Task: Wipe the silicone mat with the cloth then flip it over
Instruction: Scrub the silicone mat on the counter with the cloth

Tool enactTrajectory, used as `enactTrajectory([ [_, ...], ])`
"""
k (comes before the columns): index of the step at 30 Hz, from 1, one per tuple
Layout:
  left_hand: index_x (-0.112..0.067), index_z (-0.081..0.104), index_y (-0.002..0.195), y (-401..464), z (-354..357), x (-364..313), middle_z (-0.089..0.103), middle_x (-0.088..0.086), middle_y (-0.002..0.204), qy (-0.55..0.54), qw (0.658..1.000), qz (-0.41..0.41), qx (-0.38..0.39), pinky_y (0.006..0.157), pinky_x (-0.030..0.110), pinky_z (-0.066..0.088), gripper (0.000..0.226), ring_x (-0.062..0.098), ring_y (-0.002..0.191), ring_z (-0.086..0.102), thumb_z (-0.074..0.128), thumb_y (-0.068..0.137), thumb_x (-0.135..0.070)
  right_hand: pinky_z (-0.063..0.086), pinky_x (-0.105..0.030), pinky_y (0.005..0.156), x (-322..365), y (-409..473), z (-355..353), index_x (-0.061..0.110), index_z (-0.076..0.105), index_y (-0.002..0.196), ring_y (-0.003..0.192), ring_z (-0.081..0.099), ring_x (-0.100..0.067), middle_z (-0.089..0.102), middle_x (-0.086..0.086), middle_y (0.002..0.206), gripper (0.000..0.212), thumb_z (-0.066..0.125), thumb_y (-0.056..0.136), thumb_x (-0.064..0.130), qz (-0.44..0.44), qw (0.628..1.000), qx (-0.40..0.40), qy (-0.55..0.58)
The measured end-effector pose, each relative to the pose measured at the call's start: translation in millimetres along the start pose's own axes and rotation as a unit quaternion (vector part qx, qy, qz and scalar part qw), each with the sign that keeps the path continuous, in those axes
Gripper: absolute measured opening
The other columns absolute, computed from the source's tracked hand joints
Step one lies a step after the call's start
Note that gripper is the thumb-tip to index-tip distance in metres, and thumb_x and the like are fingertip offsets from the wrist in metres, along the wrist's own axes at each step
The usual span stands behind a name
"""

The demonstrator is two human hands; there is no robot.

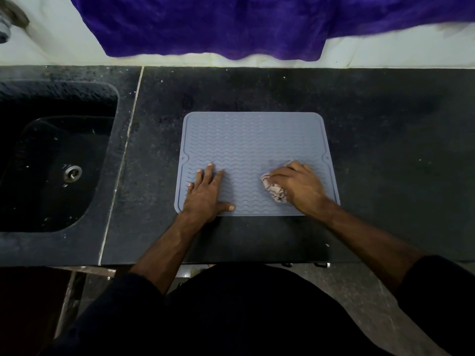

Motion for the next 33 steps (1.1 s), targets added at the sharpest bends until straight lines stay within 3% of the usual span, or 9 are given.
enactTrajectory([
  [6,-0.028,0.001,0.155,0.3,-2.1,-2.0,-0.018,0.001,0.161,0.003,1.0,0.001,0.008,0.118,0.053,0.002,0.107,0.029,0.148,-0.013,0.074,0.078,-0.045,0.032,-0.037,0.089,2.2,7.6,-8.7,0.02,0.063,0.124,0.113,0.045,-0.026,0.06,0.0,0.129,0.04,0.067,0.085,0.014,0.016,0.999,-0.04,0.014],
  [10,-0.027,0.003,0.155,-0.9,-3.6,-4.1,-0.017,0.002,0.161,0.006,1.0,0.0,0.008,0.119,0.053,0.004,0.106,0.029,0.148,-0.011,0.074,0.077,-0.046,0.027,-0.037,0.099,32.4,21.3,1.9,0.022,0.056,0.132,0.123,0.04,-0.026,0.051,0.003,0.14,0.048,0.063,0.085,0.009,-0.017,1.0,-0.018,0.02],
  [13,-0.026,0.005,0.155,-3.0,-4.4,-3.4,-0.015,0.001,0.161,-0.003,1.0,0.004,0.002,0.119,0.053,0.004,0.105,0.028,0.148,-0.011,0.073,0.078,-0.046,0.03,-0.042,0.1,14.8,6.8,3.4,0.022,0.06,0.128,0.123,0.043,-0.03,0.055,0.0,0.136,0.052,0.072,0.079,0.01,-0.006,1.0,-0.019,0.024],
  [18,-0.028,0.005,0.155,-3.2,-3.6,-2.6,-0.015,-0.001,0.161,-0.007,1.0,0.001,-0.002,0.118,0.052,0.004,0.105,0.026,0.148,-0.011,0.073,0.078,-0.047,0.046,-0.044,0.081,-41.6,-25.1,4.8,0.017,0.074,0.102,0.093,0.06,-0.034,0.07,-0.003,0.107,0.052,0.089,0.053,0.006,0.033,0.999,-0.041,0.003],
  [22,-0.029,0.005,0.155,-3.9,-5.8,-5.5,-0.013,-0.002,0.161,0.0,1.0,0.009,0.001,0.119,0.052,0.005,0.099,0.023,0.149,-0.009,0.07,0.081,-0.047,0.038,-0.04,0.084,-36.7,-15.6,-9.8,0.018,0.072,0.105,0.099,0.053,-0.03,0.069,-0.002,0.111,0.027,0.075,0.078,0.016,0.062,0.996,-0.063,0.022],
  [24,-0.028,0.005,0.155,-3.3,-7.5,-16.9,-0.011,-0.003,0.162,0.003,0.999,0.038,-0.012,0.12,0.05,0.006,0.093,0.021,0.149,-0.007,0.063,0.085,-0.051,0.036,-0.038,0.084,-21.7,-4.7,-12.6,0.017,0.069,0.113,0.104,0.051,-0.03,0.066,-0.003,0.119,0.035,0.072,0.079,0.012,0.049,0.995,-0.075,0.035],
  [28,-0.028,0.001,0.154,5.5,1.5,-50.2,-0.012,-0.004,0.162,0.011,0.998,0.066,-0.011,0.119,0.054,0.006,0.098,0.023,0.148,-0.01,0.061,0.083,-0.06,0.03,-0.036,0.095,10.0,8.8,-2.8,0.022,0.059,0.127,0.117,0.042,-0.026,0.054,0.003,0.136,0.047,0.067,0.082,0.012,0.021,1.0,-0.012,0.019],
  [33,-0.029,-0.002,0.155,10.3,15.4,-50.4,-0.021,-0.001,0.16,0.038,0.998,0.055,0.022,0.118,0.056,-0.002,0.102,0.027,0.147,-0.017,0.065,0.082,-0.055,0.033,-0.038,0.098,-25.3,-15.4,7.6,0.021,0.06,0.127,0.116,0.046,-0.029,0.058,-0.001,0.133,0.047,0.069,0.081,0.012,0.075,0.997,-0.022,0.012],
])
Point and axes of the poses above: each hand's wrist, its own y-axis towards the middle knuckle, its own z-axis out of the palm, x = y × z, the point moved 4 cm from there along y, towards the middle knuckle
